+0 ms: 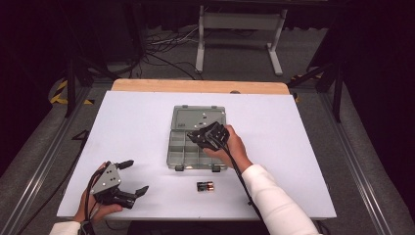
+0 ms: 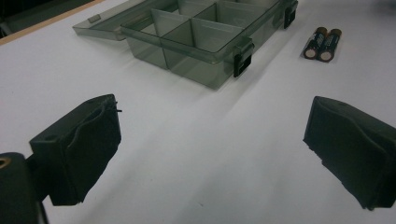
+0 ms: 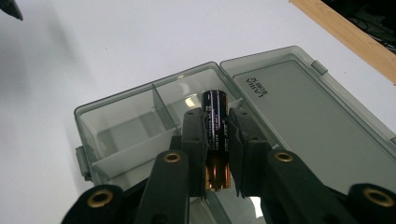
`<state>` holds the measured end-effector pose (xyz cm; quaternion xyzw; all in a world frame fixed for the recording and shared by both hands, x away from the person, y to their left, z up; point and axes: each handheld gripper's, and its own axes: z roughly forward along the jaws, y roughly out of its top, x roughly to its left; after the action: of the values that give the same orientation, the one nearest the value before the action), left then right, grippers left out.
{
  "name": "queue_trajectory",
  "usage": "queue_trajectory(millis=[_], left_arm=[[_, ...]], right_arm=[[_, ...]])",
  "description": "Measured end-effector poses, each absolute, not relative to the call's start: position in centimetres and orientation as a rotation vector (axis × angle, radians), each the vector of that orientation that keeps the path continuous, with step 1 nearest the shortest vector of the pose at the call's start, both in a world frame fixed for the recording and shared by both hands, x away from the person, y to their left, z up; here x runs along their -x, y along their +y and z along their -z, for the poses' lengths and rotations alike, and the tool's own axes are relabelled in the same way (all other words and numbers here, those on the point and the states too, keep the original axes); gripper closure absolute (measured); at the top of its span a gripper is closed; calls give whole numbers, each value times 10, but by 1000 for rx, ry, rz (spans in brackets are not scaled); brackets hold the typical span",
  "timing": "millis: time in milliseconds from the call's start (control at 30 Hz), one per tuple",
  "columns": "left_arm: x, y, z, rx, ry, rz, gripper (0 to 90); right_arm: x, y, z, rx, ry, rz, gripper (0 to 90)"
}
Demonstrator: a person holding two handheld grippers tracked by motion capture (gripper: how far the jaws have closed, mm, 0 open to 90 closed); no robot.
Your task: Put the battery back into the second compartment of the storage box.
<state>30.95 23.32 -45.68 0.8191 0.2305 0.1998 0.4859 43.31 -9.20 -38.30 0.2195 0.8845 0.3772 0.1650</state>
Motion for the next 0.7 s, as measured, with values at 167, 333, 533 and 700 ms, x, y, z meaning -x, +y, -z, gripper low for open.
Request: queue_trajectory(millis=[167,333,533,700], left_arm=[[-309,234,456,-1992,562,-487,41],[-308,234,456,-1980,558,-490,41],[-308,234,455,-1979,558,-491,41],[-308,234,455,-1976,558,-491,41]], right_arm=[[-440,-88,381,-644,2517,-1063,778],[-444,-83,382,-650,2527,-1038,778],[-449,-76,389,-679,2545,-1006,778],[-452,-75,394,-698,2552,-965,778]])
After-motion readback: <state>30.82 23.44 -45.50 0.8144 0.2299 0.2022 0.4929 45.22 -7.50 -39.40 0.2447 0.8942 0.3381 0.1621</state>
